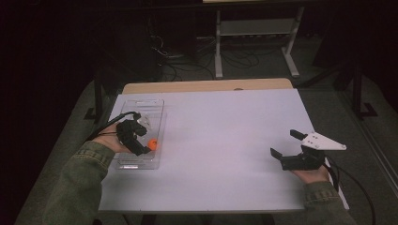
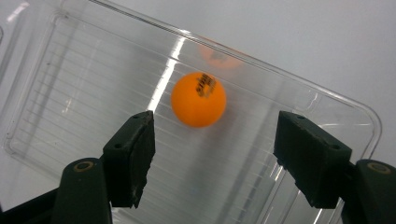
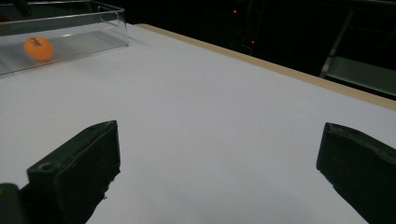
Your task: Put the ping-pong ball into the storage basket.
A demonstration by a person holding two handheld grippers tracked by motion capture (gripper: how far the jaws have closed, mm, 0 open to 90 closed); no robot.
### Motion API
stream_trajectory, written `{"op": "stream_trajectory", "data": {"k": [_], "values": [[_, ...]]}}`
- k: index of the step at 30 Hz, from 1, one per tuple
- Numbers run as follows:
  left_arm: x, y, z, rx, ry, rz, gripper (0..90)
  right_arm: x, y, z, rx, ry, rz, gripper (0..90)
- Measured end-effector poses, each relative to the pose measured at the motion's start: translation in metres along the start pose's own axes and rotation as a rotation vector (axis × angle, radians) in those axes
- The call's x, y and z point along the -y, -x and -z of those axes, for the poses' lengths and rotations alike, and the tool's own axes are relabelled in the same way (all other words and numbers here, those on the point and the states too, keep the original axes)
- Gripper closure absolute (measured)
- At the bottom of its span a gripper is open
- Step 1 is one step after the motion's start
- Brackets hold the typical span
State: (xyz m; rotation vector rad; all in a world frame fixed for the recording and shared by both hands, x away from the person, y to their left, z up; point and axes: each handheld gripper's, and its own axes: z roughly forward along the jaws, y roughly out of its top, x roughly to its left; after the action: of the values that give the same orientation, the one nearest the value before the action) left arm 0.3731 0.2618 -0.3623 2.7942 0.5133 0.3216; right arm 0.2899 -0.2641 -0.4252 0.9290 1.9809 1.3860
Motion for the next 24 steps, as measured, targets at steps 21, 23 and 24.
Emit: {"op": "stream_trajectory", "data": {"k": [21,23,24], "values": [[0.005,0.001,0.022,-0.037,0.107,0.056,0.0,0.000,0.000,0.000,-0.002,-0.001,-0.002,0.0],[0.005,0.001,0.024,-0.045,0.129,0.072,0.0,0.000,0.000,0.000,-0.001,-0.003,-0.003,0.0],[0.006,0.002,0.026,-0.049,0.138,0.073,0.0,0.000,-0.001,0.000,-0.003,-0.005,-0.002,0.0]]}}
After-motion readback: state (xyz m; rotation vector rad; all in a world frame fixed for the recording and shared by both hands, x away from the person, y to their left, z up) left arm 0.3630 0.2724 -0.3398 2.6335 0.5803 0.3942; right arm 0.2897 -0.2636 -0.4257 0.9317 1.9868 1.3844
